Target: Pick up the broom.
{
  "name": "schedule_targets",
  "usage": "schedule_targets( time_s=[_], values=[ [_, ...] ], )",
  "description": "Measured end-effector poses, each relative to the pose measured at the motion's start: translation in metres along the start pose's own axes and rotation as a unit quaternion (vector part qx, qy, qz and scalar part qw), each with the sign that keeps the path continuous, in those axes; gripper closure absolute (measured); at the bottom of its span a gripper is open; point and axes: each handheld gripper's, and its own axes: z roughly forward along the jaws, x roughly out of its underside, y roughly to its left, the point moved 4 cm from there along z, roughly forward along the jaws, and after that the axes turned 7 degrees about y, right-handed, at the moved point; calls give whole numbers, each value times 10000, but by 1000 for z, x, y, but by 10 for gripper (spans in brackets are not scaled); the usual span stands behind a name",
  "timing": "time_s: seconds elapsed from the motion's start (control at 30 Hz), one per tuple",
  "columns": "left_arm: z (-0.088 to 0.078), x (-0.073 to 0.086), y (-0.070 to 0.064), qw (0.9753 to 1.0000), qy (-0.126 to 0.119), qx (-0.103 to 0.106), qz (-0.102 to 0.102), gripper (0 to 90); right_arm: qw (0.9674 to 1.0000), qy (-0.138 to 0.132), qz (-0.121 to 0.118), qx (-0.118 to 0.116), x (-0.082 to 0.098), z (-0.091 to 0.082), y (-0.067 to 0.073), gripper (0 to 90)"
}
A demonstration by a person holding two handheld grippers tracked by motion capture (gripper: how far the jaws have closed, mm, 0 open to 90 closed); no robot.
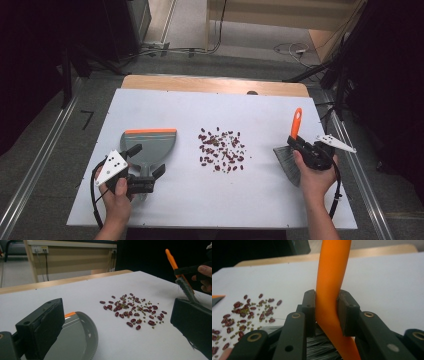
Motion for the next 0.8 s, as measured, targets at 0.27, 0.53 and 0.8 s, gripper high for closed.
schedule_targets(
  time_s=[0.27, 0.53, 0.8],
  values=[
    [2, -4, -7, 9999, -12, 60, 85, 0, 9978, -645, -133, -80, -13, -19, 14, 693],
    [8, -12, -18, 9996, -27, 224, 158, 0, 9950, -931, -264, -263, -26, -30, 38, 693],
    [17, -17, -32, 9990, 82, 323, 299, 0, 9924, -1010, -379, -584, -32, -34, 66, 693]
  ],
)
